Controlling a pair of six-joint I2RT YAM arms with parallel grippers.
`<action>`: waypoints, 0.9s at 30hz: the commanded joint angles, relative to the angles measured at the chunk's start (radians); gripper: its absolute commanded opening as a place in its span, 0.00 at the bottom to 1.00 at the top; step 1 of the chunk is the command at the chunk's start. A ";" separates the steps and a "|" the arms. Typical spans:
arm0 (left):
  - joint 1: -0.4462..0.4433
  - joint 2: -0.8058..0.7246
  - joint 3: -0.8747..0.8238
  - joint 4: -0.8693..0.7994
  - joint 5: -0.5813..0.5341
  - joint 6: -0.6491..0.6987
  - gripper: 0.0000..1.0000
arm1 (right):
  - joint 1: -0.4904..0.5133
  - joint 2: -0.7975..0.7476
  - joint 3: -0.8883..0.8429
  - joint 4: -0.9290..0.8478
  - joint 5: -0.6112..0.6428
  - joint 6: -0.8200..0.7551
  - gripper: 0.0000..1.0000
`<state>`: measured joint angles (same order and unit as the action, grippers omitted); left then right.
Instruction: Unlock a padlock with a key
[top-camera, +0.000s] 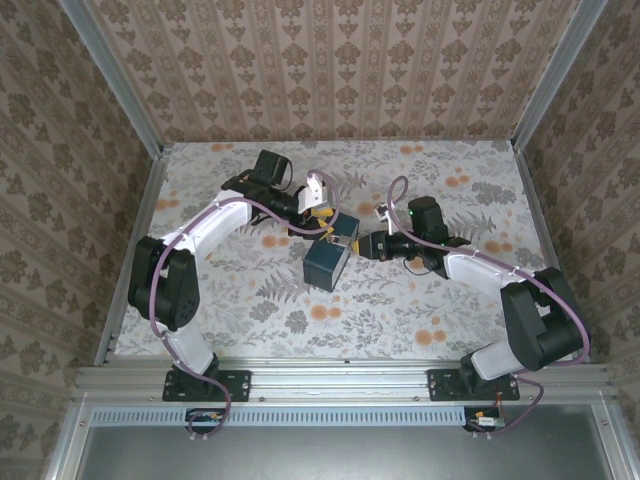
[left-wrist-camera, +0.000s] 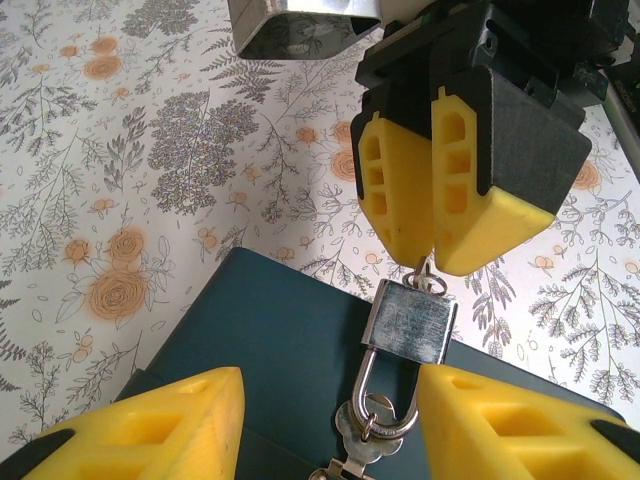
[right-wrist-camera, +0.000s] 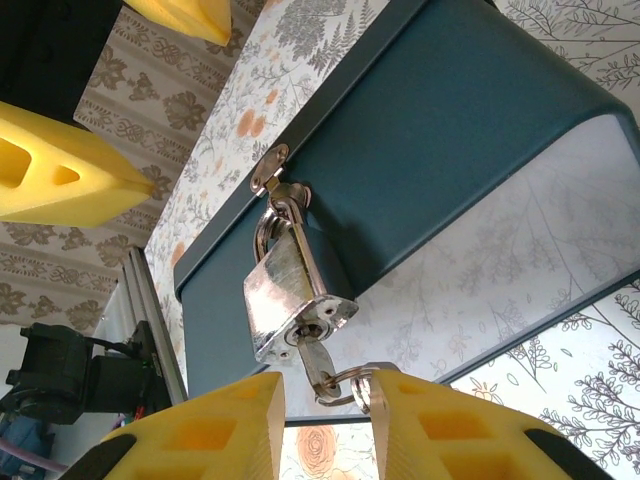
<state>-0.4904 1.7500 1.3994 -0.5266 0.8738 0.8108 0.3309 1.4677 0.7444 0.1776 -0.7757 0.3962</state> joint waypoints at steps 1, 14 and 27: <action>-0.005 -0.007 0.023 -0.015 0.008 0.005 0.50 | 0.005 0.012 -0.008 0.023 -0.013 -0.016 0.30; -0.017 -0.030 -0.010 0.007 0.001 0.001 0.50 | 0.010 0.058 -0.033 0.205 -0.076 0.156 0.09; -0.016 -0.037 -0.025 0.013 0.002 0.003 0.49 | 0.002 0.054 0.004 0.104 -0.096 0.113 0.21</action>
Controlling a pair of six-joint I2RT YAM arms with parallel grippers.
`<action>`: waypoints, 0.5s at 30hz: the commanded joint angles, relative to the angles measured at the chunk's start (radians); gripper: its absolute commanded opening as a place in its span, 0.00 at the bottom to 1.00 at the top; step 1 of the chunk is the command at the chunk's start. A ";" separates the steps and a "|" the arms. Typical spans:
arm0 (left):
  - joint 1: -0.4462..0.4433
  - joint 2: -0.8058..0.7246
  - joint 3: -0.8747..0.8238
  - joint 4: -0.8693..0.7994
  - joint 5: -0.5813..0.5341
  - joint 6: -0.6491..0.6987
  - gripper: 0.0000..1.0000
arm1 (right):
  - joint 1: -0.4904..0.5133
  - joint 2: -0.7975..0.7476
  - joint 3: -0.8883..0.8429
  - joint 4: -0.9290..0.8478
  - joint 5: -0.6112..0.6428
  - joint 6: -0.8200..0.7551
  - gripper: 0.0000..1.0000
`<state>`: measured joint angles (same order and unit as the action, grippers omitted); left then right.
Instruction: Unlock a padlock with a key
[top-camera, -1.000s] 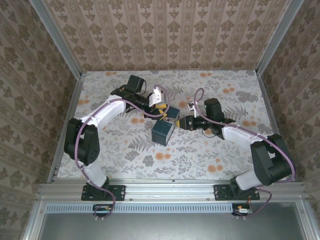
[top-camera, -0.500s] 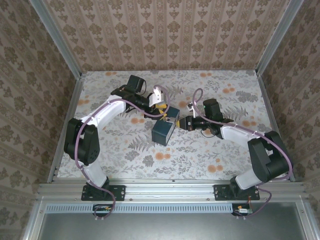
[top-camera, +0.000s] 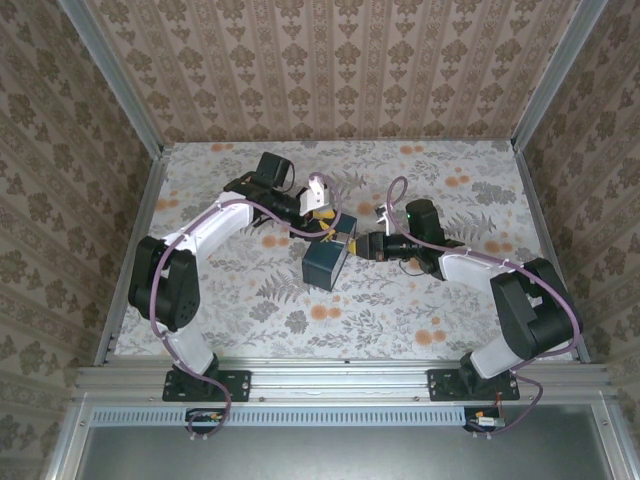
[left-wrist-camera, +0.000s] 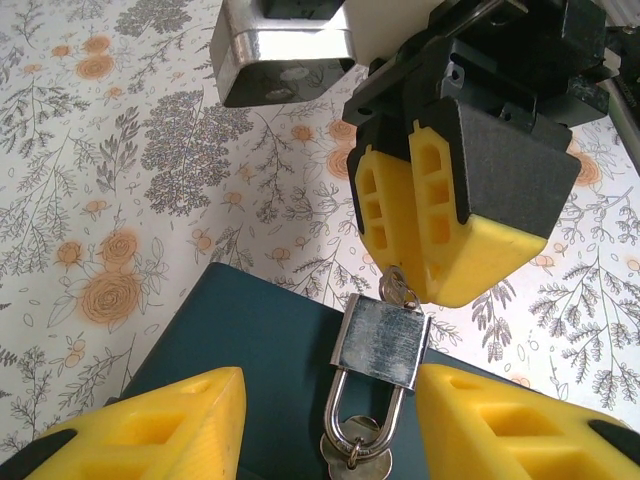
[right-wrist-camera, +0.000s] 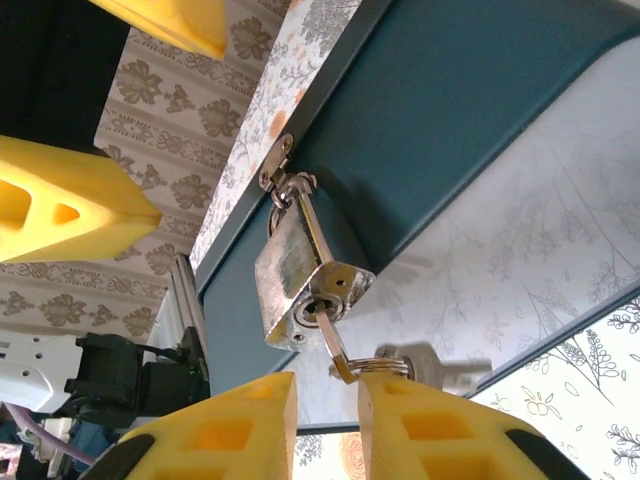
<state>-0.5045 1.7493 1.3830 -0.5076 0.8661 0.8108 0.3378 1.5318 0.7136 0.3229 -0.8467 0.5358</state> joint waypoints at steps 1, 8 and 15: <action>-0.003 -0.037 -0.009 -0.008 0.009 0.004 0.50 | -0.006 -0.007 0.039 -0.039 -0.028 -0.025 0.18; -0.003 -0.038 -0.013 -0.007 0.014 0.004 0.49 | -0.009 0.008 0.030 0.019 -0.040 0.015 0.26; -0.003 -0.034 -0.003 -0.012 0.014 0.005 0.49 | -0.020 0.013 0.058 -0.022 -0.025 -0.015 0.27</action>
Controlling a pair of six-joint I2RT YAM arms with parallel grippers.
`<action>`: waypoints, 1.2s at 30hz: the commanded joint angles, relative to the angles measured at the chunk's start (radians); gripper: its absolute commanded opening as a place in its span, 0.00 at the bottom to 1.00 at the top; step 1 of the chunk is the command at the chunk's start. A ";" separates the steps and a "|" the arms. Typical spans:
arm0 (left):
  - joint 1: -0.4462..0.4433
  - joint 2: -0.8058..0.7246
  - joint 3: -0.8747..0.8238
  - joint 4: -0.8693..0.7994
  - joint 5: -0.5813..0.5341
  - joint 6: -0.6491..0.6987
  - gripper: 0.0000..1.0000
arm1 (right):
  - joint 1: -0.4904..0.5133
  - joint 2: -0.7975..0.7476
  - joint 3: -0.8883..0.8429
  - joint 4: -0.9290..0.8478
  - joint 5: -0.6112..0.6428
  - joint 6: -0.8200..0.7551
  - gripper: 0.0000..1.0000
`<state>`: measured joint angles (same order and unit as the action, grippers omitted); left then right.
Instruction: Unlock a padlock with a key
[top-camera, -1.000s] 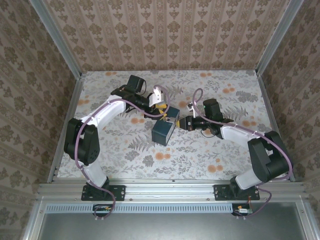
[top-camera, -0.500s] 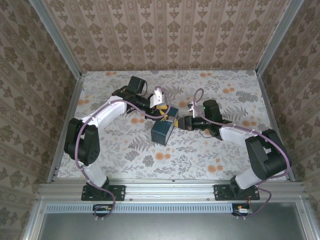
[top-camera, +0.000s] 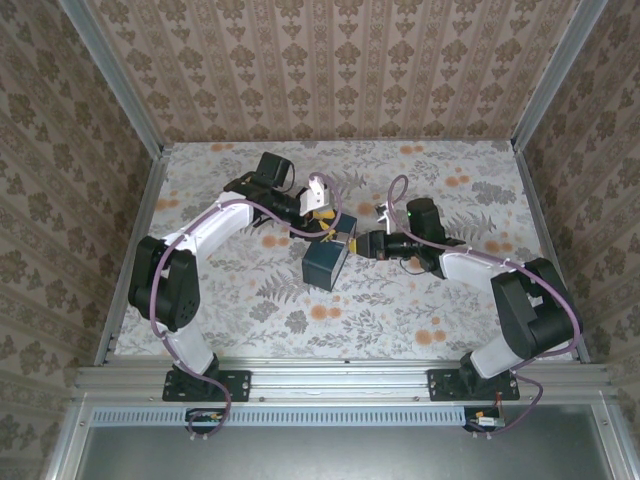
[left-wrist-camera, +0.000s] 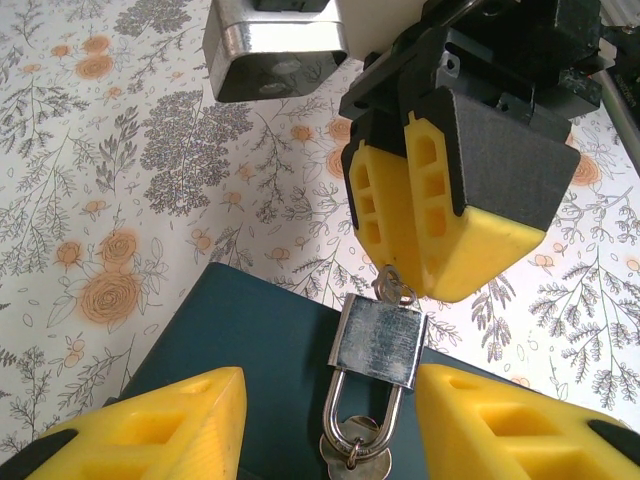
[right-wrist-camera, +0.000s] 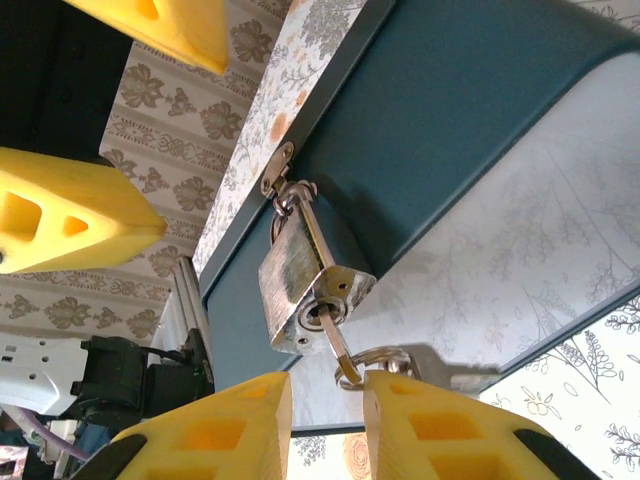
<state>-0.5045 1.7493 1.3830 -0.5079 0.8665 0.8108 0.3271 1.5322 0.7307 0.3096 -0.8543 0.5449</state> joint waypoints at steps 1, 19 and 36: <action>-0.003 -0.033 -0.002 -0.013 0.014 0.005 0.49 | -0.011 0.014 0.043 -0.008 -0.019 -0.025 0.27; -0.009 -0.030 0.001 -0.021 0.013 0.003 0.49 | -0.011 0.058 0.033 0.100 -0.064 0.092 0.08; -0.049 -0.079 -0.073 -0.003 -0.094 0.053 0.53 | -0.006 0.104 -0.001 0.237 -0.089 0.629 0.00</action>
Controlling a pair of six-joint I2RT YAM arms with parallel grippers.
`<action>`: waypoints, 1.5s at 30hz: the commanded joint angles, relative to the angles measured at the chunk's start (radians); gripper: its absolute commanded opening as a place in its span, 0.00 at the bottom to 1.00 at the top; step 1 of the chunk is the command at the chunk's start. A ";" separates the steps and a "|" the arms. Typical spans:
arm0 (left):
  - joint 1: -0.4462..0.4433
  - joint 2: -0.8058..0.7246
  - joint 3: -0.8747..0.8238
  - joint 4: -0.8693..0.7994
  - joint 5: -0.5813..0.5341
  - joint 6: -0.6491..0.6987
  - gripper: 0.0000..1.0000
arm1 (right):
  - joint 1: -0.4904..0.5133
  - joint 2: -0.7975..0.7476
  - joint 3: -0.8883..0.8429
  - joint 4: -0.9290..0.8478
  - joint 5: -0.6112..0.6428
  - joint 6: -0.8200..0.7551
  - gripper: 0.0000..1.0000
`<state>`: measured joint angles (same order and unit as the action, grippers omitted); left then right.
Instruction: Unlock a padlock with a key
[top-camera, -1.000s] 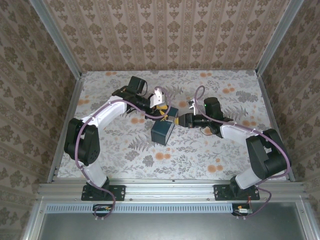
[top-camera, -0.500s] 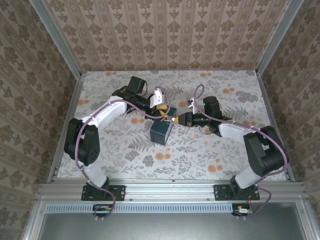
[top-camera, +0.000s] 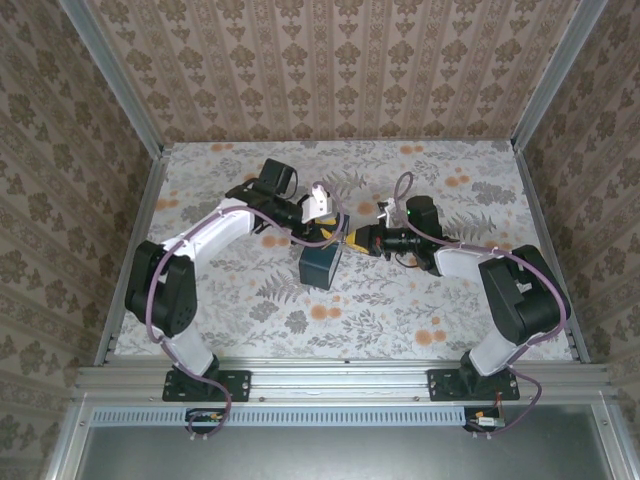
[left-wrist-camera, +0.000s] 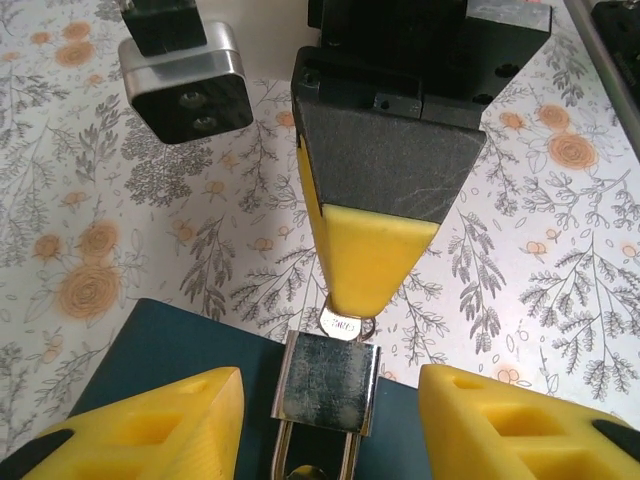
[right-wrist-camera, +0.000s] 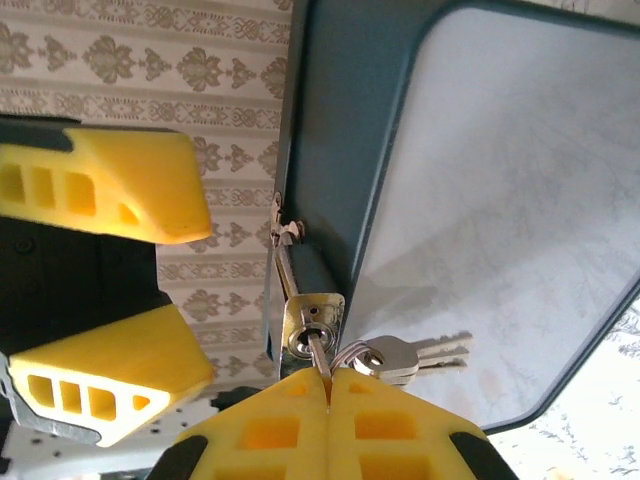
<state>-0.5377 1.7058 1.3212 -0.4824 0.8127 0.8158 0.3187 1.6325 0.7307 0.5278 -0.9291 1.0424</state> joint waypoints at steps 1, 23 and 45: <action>-0.020 -0.032 -0.011 -0.032 -0.058 0.057 0.53 | 0.003 0.001 0.003 0.012 -0.015 0.144 0.00; -0.083 0.107 0.098 -0.189 -0.224 0.238 0.51 | 0.004 0.083 0.030 0.138 0.012 0.393 0.00; -0.188 -0.003 -0.051 0.020 -0.463 0.272 0.19 | 0.033 0.147 -0.026 0.487 0.097 0.878 0.00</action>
<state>-0.6743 1.7042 1.3293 -0.4747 0.3790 1.0447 0.3275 1.7653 0.7067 0.9165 -0.9134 1.8011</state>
